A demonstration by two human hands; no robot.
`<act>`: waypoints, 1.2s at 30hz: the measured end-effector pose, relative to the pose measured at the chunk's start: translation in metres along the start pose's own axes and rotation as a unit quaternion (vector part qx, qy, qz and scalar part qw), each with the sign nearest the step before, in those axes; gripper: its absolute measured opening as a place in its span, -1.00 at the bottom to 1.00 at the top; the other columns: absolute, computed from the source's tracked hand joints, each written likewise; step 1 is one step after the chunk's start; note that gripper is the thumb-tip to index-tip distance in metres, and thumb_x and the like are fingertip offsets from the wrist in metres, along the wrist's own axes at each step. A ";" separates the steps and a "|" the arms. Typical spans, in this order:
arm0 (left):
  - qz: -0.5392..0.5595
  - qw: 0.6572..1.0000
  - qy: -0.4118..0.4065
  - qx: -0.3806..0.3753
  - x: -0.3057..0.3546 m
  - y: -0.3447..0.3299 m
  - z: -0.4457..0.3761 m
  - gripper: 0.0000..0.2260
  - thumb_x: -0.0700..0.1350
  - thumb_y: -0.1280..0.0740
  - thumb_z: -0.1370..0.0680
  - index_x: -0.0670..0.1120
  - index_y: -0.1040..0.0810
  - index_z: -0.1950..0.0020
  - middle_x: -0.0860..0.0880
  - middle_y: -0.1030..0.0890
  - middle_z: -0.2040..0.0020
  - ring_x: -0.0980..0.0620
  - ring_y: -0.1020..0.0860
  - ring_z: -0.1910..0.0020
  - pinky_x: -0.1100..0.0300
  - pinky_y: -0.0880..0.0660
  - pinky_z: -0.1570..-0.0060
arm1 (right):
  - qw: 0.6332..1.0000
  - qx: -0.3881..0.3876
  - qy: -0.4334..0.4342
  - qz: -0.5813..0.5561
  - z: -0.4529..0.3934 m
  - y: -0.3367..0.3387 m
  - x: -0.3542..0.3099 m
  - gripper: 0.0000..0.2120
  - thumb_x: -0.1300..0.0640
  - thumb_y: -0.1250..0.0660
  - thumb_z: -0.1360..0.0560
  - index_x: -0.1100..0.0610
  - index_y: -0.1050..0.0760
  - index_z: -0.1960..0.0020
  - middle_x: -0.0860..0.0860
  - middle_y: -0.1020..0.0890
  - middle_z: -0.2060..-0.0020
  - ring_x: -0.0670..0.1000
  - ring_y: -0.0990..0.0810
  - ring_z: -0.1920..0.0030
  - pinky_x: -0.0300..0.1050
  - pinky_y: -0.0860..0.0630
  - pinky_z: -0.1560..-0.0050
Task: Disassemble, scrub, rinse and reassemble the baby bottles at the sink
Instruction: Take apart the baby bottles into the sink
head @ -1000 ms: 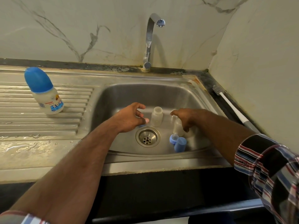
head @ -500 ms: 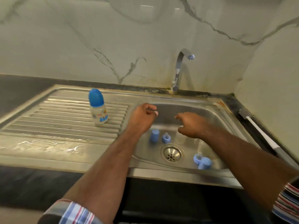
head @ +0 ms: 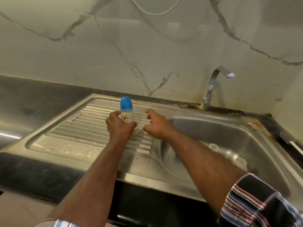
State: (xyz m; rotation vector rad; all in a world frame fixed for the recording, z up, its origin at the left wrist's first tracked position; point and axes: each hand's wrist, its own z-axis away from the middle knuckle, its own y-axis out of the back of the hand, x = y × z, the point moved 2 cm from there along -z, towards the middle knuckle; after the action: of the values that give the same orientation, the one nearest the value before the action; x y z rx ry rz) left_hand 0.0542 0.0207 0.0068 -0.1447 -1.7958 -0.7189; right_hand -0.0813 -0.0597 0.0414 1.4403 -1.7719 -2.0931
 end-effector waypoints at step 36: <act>-0.048 0.907 -0.231 -0.349 0.060 -0.106 0.088 -0.40 0.37 -0.45 -0.27 0.11 -0.63 -0.22 0.10 -0.69 0.02 0.18 -0.63 0.05 0.05 -0.58 -0.06 | 0.979 -0.059 -0.021 -0.194 0.076 0.127 0.117 -0.58 0.46 -0.51 -0.35 0.16 -0.61 -0.14 0.04 -0.67 -0.05 -0.04 -0.65 -0.03 -0.24 -0.60 0.05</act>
State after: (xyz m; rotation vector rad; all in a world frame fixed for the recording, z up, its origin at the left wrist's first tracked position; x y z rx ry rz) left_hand -0.0867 -0.0327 0.0034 -0.7624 -1.9089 -1.4775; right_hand -0.2612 -0.1121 0.0651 1.8408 -1.4395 -2.3727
